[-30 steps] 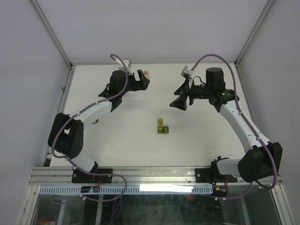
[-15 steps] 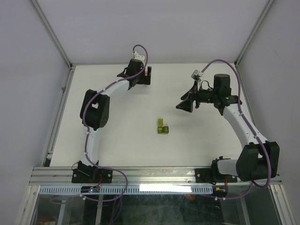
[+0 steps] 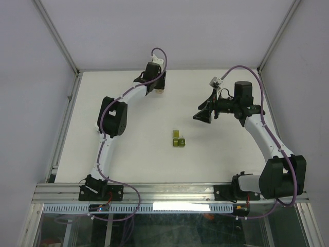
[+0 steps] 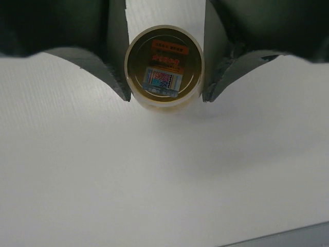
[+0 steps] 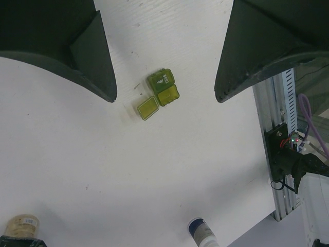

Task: Sort the pills into containers

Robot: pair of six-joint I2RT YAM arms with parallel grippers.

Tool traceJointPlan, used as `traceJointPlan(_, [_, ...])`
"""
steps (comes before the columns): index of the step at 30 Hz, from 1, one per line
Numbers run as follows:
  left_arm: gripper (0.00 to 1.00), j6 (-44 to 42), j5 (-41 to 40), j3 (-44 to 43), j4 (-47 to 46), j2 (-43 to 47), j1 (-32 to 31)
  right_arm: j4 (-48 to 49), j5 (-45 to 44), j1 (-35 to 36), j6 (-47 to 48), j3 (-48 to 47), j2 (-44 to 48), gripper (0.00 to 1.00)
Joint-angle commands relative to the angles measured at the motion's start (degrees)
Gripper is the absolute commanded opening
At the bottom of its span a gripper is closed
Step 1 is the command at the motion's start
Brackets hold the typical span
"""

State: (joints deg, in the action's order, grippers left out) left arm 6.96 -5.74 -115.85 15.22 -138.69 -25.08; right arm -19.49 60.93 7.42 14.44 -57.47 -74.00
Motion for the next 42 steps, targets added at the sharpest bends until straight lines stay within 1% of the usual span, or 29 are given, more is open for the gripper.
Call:
traceJointPlan(1, [0.21,-1.07,1.75,-3.02,-1.50,1.34,-0.15,2.10,1.71,0.07,-0.18,-0.11,0.26,0.80])
traceJointPlan(2, [0.15,-0.76,2.26,-2.45,-1.54,2.36,-0.14,1.96,1.71,0.09,0.00,-0.10,0.33,0.80])
traceJointPlan(3, [0.12,-0.46,2.89,-1.68,-1.56,3.51,-0.14,1.85,1.74,0.05,0.20,-0.13,0.34,0.80])
traceJointPlan(7, [0.05,2.02,6.74,5.44,-2.96,13.66,-0.40,1.64,3.46,0.14,1.79,0.36,0.16,0.80])
traceJointPlan(10, [0.01,5.34,13.03,17.49,-9.55,24.03,-0.78,1.98,6.38,0.27,4.23,1.33,0.81,0.79])
traceJointPlan(13, [0.00,11.16,20.10,31.01,-19.06,34.85,-1.20,3.34,7.38,0.54,7.18,3.48,2.67,0.80])
traceJointPlan(16, [0.00,19.84,26.79,45.53,-31.56,44.92,-1.65,5.42,9.29,0.65,12.18,6.53,5.68,0.80])
traceJointPlan(17, [0.00,23.16,28.33,50.59,-36.26,47.96,-1.90,7.35,10.00,0.66,13.36,8.29,6.98,0.80])
traceJointPlan(19, [0.00,29.62,29.95,60.30,-46.79,53.41,-2.95,14.26,11.04,0.67,13.60,12.58,9.86,0.81])
traceJointPlan(21, [0.00,33.10,27.83,68.30,-53.72,58.77,-5.38,21.97,11.61,0.75,13.41,16.55,12.72,0.82])
traceJointPlan(22, [0.00,33.84,25.66,71.35,-55.58,61.15,-7.01,24.82,11.42,0.83,12.84,17.79,13.81,0.82])
traceJointPlan(23, [0.00,34.47,21.73,74.69,-56.79,63.79,-9.48,26.51,11.33,0.84,11.10,18.29,14.41,0.82])
traceJointPlan(25, [0.00,34.86,16.34,78.76,-57.33,67.26,-13.57,26.75,10.65,0.84,10.20,17.82,14.45,0.82])
traceJointPlan(26, [0.00,35.23,12.08,80.16,-57.57,68.66,-15.46,27.07,10.54,0.92,10.01,17.86,14.55,0.82])
traceJointPlan(28, [0.00,36.62,7.20,82.01,-57.17,70.86,-18.38,29.33,10.87,1.22,8.76,18.68,14.90,0.82])
traceJointPlan(31, [0.00,39.21,0.43,83.27,-55.65,72.59,-22.06,32.27,12.85,1.89,7.66,19.83,15.07,0.82])
traceJointPlan(35, [0.00,41.83,-7.88,82.32,-51.69,72.17,-26.37,32.38,14.23,3.71,9.22,20.41,15.01,0.82])
traceJointPlan(42, [0.00,44.19,-13.55,78.15,-47.52,68.30,-31.89,32.35,12.93,5.85,10.74,20.64,14.80,0.84])
